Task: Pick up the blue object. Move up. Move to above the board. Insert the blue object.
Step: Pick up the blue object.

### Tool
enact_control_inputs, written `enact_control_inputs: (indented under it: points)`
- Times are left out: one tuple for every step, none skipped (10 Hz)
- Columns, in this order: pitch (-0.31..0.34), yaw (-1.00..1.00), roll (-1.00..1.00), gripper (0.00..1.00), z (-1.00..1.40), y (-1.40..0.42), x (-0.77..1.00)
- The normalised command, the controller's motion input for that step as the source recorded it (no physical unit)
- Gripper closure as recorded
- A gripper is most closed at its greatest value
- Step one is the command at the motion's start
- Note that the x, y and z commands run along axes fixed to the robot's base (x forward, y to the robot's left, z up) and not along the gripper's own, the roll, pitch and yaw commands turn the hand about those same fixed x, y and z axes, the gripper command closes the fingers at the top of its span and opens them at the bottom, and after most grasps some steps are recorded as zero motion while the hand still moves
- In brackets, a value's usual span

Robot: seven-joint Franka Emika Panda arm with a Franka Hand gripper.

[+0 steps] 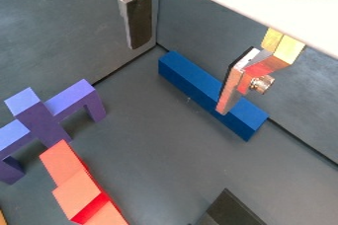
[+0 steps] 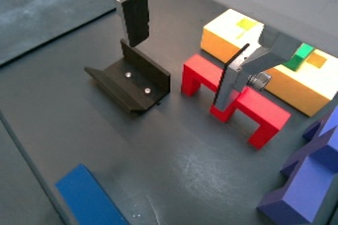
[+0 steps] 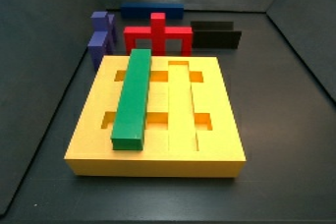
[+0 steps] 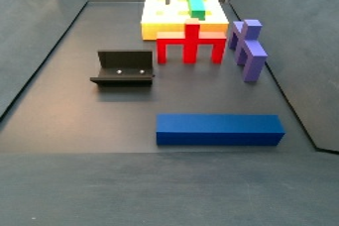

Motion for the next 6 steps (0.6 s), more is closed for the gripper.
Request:
enact_control_inputs:
  points:
    - [0.000, 0.00, 0.00, 0.00, 0.00, 0.00, -0.04]
    - [0.000, -0.11, 0.00, 0.00, 0.00, 0.13, 0.00]
    - [0.000, -0.47, -0.04, 0.00, -0.05, 0.39, -0.03]
    - [0.000, -0.69, 0.00, 0.00, -0.15, 0.32, 0.00]
    - [0.000, -0.80, -0.01, 0.00, -0.15, 0.21, 0.03]
    - [0.000, -0.84, -0.02, 0.00, -0.15, 0.17, 0.06]
